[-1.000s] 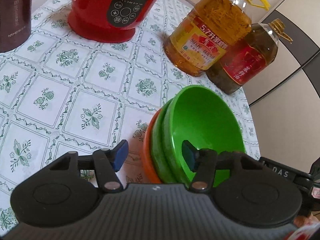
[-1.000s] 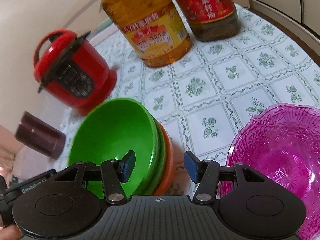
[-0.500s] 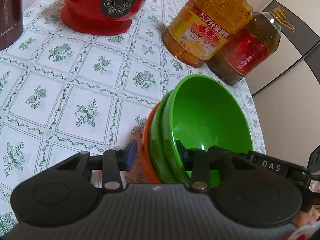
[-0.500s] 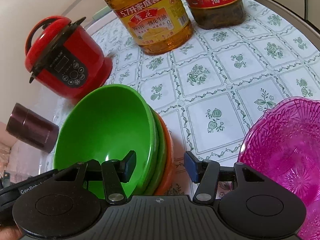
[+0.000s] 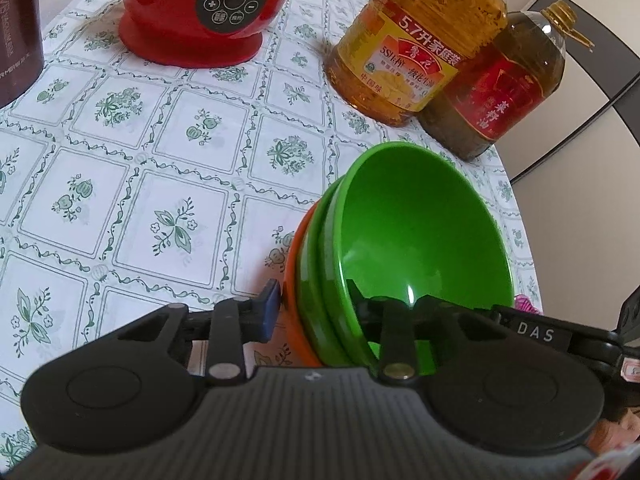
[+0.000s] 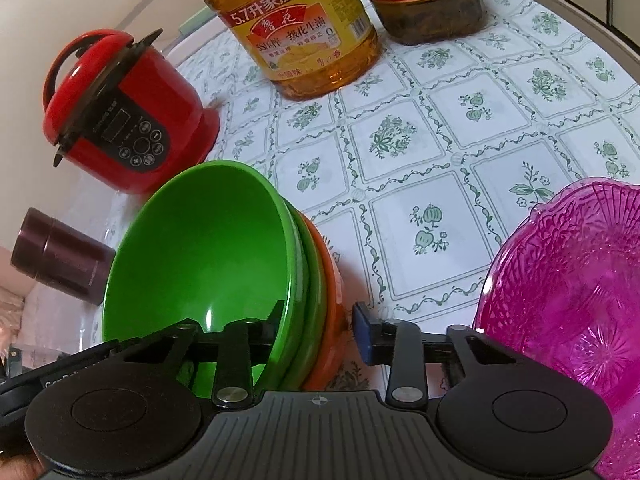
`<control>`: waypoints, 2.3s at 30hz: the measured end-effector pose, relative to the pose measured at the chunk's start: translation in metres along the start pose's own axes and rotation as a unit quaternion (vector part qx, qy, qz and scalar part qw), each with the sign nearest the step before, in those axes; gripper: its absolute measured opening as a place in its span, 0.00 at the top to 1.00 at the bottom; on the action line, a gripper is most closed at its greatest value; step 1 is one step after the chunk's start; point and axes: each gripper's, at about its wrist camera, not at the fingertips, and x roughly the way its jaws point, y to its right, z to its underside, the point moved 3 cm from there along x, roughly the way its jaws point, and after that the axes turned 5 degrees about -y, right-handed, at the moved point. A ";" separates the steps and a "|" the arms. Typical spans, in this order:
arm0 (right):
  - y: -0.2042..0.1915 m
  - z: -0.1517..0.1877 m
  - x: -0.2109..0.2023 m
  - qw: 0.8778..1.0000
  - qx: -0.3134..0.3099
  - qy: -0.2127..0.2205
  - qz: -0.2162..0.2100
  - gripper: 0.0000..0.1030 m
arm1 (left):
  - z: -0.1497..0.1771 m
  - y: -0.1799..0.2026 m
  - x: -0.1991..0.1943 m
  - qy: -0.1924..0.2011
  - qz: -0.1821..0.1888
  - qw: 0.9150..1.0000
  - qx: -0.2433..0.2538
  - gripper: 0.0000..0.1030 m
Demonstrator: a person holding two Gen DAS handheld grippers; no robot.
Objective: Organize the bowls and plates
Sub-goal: 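Lift and carry the bowl stack with both tools toward the pink plates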
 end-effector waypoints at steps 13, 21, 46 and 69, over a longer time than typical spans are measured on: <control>-0.004 0.001 0.000 1.000 -0.012 -0.002 0.017 0.70 | -0.002 0.005 0.007 -0.009 -0.023 1.000 0.019 0.75; -0.006 0.003 -0.002 0.999 -0.015 0.000 0.029 0.75 | 0.001 0.006 0.003 -0.006 -0.032 0.999 0.028 0.79; -0.001 0.097 -0.068 0.999 0.019 -0.003 0.032 0.75 | 0.089 0.016 -0.058 -0.027 -0.028 0.998 0.051 0.80; 0.071 0.202 -0.173 0.995 0.078 0.032 0.053 0.75 | 0.206 0.088 -0.086 -0.061 0.010 0.992 0.113 0.79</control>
